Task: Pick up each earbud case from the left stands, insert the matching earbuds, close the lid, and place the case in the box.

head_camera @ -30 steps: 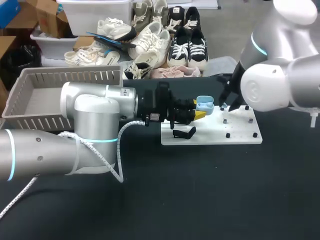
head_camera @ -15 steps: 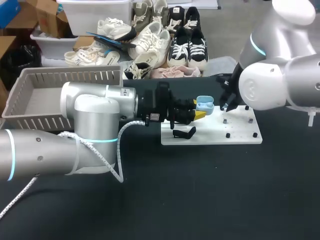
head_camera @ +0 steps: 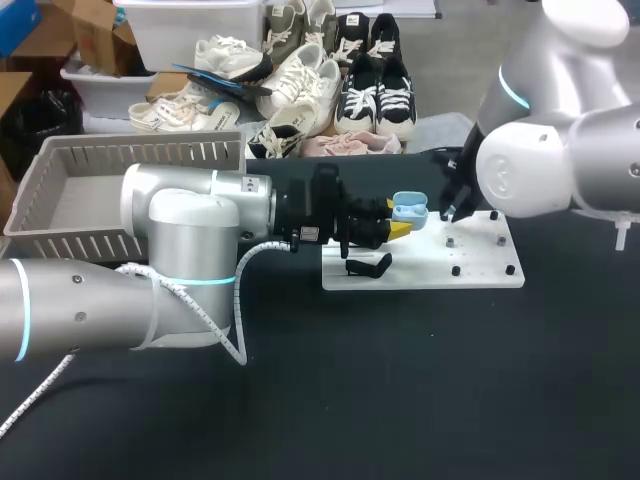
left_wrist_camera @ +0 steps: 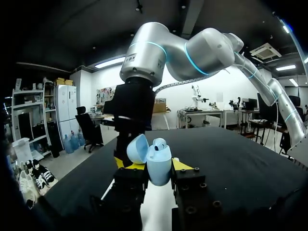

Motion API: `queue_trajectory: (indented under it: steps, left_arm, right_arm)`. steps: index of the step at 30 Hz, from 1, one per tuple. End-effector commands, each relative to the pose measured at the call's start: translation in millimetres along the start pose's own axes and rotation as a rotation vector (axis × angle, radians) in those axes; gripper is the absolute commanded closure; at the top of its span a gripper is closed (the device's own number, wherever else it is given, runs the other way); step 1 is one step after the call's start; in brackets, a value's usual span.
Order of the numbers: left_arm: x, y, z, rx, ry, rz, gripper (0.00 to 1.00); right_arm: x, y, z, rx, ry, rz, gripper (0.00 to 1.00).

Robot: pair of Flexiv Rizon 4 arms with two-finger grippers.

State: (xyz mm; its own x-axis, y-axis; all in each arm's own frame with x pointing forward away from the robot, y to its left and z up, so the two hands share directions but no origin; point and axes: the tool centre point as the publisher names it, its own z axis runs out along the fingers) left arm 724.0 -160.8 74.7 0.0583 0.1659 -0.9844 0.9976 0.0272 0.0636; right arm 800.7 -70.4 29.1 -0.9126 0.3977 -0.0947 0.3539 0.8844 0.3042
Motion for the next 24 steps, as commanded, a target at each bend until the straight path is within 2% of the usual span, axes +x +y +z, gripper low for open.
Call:
queue_trajectory:
  steps: [1, 11, 13, 16, 17, 24]
  left_arm:
    - [0.7, 0.0, 0, 0.000, -0.002, 0.001, 1.00]
    - [0.7, 0.0, 0, 0.000, -0.002, 0.001, 1.00]
    - [0.7, 0.0, 0, 0.000, -0.002, 0.001, 1.00]
    - [0.7, 0.0, 0, 0.000, -0.002, 0.001, 1.00]
    - [0.7, 0.0, 0, 0.000, -0.002, 0.001, 1.00]
    - [0.7, 0.0, 0, 0.000, -0.002, 0.001, 1.00]
  right_arm:
    - [5, -2, -15, 0.003, -0.021, 0.001, 1.00]
    - [15, -1, -52, 0.018, -0.067, -0.038, 1.00]
    - [19, -2, -61, 0.019, -0.065, -0.077, 1.00]
    - [25, 0, -71, 0.053, -0.063, -0.149, 1.00]
    - [28, 1, -75, 0.093, -0.066, -0.178, 1.00]
    - [47, -2, -99, 0.144, -0.030, -0.315, 1.00]
